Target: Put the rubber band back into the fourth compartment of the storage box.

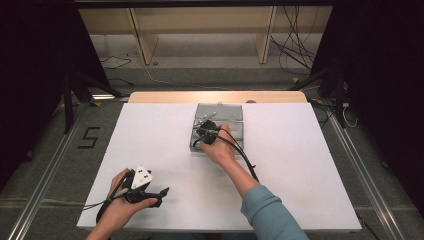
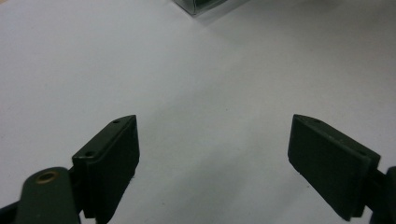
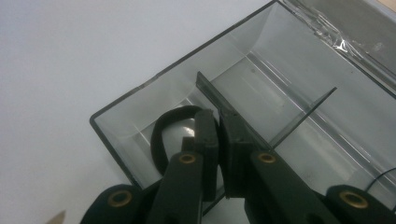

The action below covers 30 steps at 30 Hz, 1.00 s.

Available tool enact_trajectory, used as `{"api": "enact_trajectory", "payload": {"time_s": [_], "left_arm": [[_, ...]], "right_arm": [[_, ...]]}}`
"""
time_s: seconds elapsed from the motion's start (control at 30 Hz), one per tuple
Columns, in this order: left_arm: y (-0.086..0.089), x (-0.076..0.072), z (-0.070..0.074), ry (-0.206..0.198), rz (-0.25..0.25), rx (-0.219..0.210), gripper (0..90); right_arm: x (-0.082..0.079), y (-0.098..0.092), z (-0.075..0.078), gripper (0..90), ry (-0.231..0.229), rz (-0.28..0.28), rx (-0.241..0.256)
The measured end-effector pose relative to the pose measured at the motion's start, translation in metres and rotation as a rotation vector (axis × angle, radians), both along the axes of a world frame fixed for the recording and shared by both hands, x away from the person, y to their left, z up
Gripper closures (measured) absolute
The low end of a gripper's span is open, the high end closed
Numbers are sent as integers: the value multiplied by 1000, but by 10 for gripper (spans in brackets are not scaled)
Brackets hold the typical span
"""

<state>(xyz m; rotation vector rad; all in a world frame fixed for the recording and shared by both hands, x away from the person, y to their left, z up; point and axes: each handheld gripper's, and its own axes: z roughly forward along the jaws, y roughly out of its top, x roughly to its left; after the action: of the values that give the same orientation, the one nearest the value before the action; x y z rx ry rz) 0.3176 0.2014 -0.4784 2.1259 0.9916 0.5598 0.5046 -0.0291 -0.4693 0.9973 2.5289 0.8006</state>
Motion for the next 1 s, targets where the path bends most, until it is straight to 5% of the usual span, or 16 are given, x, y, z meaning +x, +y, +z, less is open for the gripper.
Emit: {"api": "enact_trajectory", "payload": {"time_s": [0.43,1.0], "left_arm": [[0,0,0,1,0,1,164],[0,0,0,0,-1,-1,163]], "right_arm": [[1,0,-4,860,47,7,-13],[1,-1,-2,780,40,3,17]]}}
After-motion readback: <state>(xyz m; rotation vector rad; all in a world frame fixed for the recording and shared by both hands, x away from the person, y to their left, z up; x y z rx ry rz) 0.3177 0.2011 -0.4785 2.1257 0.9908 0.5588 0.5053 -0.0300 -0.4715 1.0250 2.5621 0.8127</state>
